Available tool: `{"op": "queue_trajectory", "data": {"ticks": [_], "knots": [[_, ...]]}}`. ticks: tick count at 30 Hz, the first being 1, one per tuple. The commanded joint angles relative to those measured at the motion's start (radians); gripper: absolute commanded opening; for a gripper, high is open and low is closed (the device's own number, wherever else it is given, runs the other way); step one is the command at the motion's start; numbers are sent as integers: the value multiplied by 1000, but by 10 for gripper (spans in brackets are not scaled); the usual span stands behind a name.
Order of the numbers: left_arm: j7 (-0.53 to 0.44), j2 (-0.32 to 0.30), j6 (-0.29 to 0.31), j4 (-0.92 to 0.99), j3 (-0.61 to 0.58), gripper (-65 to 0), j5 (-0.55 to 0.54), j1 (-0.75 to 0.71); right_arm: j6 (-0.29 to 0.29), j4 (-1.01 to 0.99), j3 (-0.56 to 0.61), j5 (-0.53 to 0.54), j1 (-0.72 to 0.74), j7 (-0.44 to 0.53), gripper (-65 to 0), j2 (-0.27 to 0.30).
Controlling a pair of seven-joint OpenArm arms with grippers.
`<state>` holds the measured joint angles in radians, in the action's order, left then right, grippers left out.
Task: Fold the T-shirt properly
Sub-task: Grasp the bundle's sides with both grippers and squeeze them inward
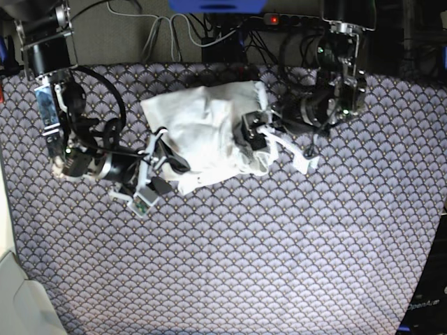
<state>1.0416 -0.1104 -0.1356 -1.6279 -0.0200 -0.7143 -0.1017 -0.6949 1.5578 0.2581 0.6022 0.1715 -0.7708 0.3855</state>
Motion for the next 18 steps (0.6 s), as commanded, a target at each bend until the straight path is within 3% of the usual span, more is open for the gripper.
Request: {"op": "queue_trajectory", "data": {"ticks": [1,13,16,18], "knots": [[-10,1,3,-10,-21,-22,-12,10,-3,16,-9,17,21,24,-280,8],[-93,2,3,128,-128,-48,-18,36,-3,11,-9,15,20,24,-280,10],[-94,2,3,128,-127,-216,-18,36,-3,11,-9,15,20,24,-280,10],[-94,2,3,130,-125,-392,-18,38,-3,11,-10,15,20,24,-280,10]]}}
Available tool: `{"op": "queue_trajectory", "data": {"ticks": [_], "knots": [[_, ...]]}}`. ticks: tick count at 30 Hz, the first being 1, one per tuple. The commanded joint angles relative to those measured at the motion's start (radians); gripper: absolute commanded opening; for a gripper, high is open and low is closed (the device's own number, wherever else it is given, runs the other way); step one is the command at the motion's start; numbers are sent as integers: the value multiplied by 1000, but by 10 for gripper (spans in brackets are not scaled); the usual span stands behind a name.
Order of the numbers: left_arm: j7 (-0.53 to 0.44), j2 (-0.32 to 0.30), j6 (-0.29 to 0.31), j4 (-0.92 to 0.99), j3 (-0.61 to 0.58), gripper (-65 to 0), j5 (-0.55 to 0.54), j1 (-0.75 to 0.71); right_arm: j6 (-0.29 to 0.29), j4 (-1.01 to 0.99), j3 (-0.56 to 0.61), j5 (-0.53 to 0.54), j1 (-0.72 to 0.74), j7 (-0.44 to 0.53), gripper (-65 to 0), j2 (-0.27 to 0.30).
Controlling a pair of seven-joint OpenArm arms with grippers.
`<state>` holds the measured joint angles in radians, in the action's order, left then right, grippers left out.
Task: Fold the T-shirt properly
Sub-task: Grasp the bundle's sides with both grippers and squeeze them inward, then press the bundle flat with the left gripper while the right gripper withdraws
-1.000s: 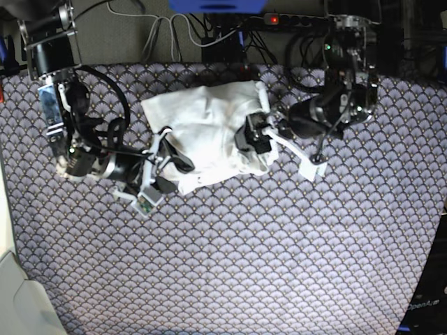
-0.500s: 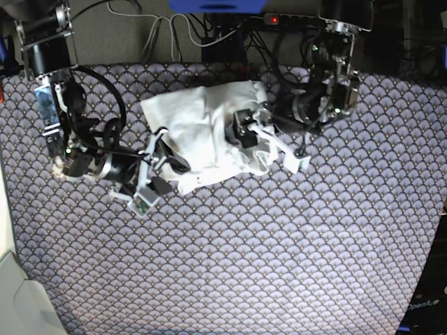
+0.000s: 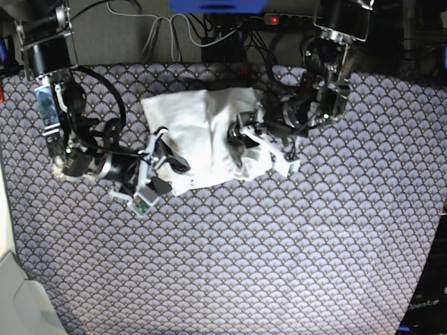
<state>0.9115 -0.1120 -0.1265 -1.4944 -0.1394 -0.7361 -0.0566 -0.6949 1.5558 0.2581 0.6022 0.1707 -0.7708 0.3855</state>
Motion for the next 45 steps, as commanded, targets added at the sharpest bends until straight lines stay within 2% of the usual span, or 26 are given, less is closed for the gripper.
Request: {"op": "queue_trajectory", "data": {"ticks": [1,3,4,6,9,13,17,20,27,33,38,41,45], "knots": [[36,4,-8,-4,-6,-482,3,-7,-3,13,-10,15,20,24,-280,10],[36,4,-12,-4,-6,-635,3,5,-3,13,-10,15,20,24,-281,10],[41,4,-12,-4,-6,-650,5,16,-3,13,-10,15,20,24,-281,10],[44,4,-12,-2,-7,-628,8,36,-3,16,-10,15,20,24,-281,10],[45,4,-14,-2,-9,-650,14,65,-3,18,-10,15,16,24,-281,13],[47,2,-14,41,-10,-647,14,128,-3,19,-16,17,7,26,-281,30],[77,2,-14,82,-10,-647,26,203,-3,19,-125,17,-21,24,-281,37],[107,2,-14,82,-64,-647,82,257,-3,19,-187,17,-30,24,-281,42],[130,8,-15,94,-342,-647,336,369,-3,19,-222,17,-59,27,-282,56],[153,84,-14,237,-457,-647,586,436,-3,18,-286,17,-96,32,-282,53],[146,145,-6,300,-572,-647,853,482,-3,13,-355,17,-99,29,-282,56],[139,182,-6,328,-644,-647,965,513,-3,11,-398,15,-102,26,-282,57],[76,191,-6,369,-754,-647,1077,542,-3,13,-457,15,-133,32,-282,57]]}}
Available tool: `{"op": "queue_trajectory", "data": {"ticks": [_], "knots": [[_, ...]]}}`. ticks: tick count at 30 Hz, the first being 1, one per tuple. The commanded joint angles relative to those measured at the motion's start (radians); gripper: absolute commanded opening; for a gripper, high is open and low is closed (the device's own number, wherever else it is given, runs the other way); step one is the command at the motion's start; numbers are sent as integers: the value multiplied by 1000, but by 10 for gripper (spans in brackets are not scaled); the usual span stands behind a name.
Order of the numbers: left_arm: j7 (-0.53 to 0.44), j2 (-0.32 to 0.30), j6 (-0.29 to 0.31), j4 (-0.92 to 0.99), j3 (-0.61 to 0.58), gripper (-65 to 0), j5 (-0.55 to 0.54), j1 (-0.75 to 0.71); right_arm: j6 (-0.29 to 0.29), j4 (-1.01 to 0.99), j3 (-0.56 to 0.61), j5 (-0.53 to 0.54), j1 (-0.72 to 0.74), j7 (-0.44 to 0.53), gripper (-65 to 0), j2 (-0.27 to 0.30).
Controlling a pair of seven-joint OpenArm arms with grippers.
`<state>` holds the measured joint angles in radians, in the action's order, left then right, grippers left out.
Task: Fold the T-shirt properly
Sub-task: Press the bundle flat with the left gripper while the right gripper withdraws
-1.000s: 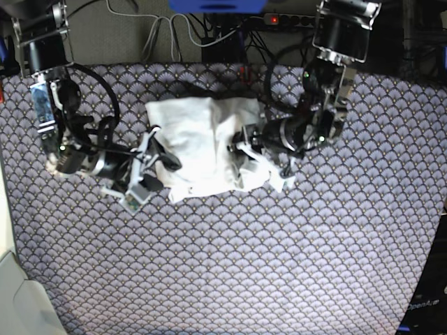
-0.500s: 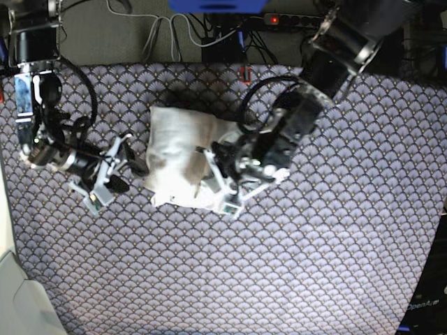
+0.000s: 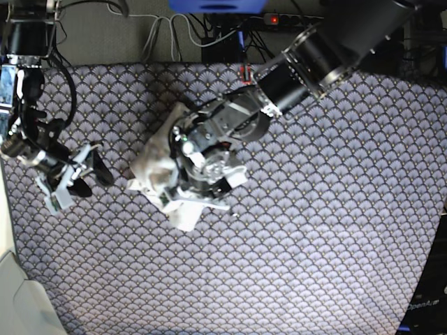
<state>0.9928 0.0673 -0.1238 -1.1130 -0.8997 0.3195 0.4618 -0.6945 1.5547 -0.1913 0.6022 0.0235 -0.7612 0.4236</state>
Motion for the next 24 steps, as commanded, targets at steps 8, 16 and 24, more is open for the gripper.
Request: {"op": "queue_trajectory", "data": {"ticks": [8,16,24], "knots": [[-163,76,-9,181,-163,-647,274,42,-4,14,-103,15,-15,21,-282,27],[-354,90,-9,256,-224,-647,475,33,-4,13,-159,15,-24,15,-281,33],[-440,90,-9,287,-250,-647,648,9,-4,13,-158,15,-37,19,-281,31]]}}
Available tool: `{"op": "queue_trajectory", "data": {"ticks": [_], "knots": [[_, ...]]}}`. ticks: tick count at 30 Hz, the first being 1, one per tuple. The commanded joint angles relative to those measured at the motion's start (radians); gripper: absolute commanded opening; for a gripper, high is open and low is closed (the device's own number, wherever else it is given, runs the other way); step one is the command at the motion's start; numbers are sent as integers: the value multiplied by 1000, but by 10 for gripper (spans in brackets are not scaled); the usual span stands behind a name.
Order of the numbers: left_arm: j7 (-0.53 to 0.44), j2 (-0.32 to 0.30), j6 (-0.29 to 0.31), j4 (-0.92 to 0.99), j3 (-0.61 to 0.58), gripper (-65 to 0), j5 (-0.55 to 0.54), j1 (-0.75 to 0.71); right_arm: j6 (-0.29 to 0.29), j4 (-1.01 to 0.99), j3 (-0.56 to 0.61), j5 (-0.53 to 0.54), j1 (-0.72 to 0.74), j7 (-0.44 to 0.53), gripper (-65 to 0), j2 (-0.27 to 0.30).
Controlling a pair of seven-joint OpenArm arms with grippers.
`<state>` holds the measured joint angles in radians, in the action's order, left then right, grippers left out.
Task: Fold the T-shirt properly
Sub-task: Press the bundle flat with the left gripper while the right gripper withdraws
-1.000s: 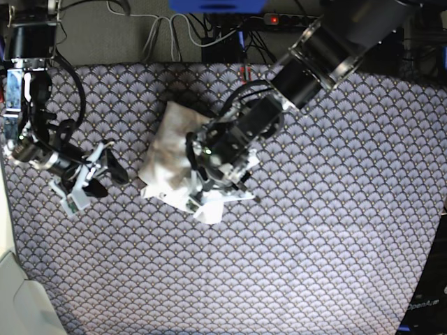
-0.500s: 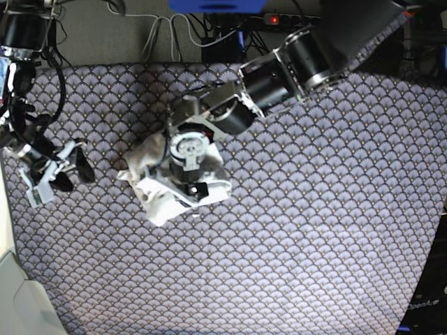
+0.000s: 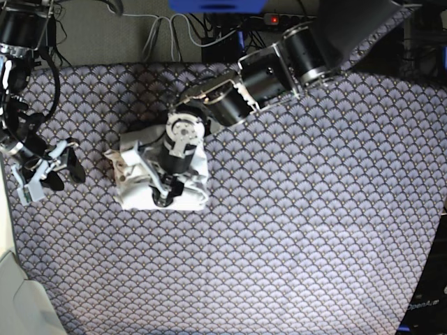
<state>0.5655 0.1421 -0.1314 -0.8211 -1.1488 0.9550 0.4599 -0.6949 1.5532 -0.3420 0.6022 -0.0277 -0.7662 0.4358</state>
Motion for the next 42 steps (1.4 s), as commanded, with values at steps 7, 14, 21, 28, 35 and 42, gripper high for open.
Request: {"op": "queue_trajectory", "data": {"ticks": [7,14,21,28,35,42], "knots": [[-28,15,-7,147,-67,-646,48,-5,-3,16,-7,15,15,24,-281,21],[-20,15,-3,93,-10,-633,45,-19,-3,16,-1,15,15,24,-281,16],[-19,15,-1,-14,88,-277,45,-72,-3,19,-1,15,15,23,-281,16],[-19,15,-9,-93,94,-236,45,-72,-3,20,-1,15,15,21,-281,16],[-19,15,-9,-226,151,-184,54,-72,-3,20,-1,15,16,21,-281,16],[-17,15,-9,-297,157,-183,94,-72,-3,20,-1,15,16,21,-281,16]]}}
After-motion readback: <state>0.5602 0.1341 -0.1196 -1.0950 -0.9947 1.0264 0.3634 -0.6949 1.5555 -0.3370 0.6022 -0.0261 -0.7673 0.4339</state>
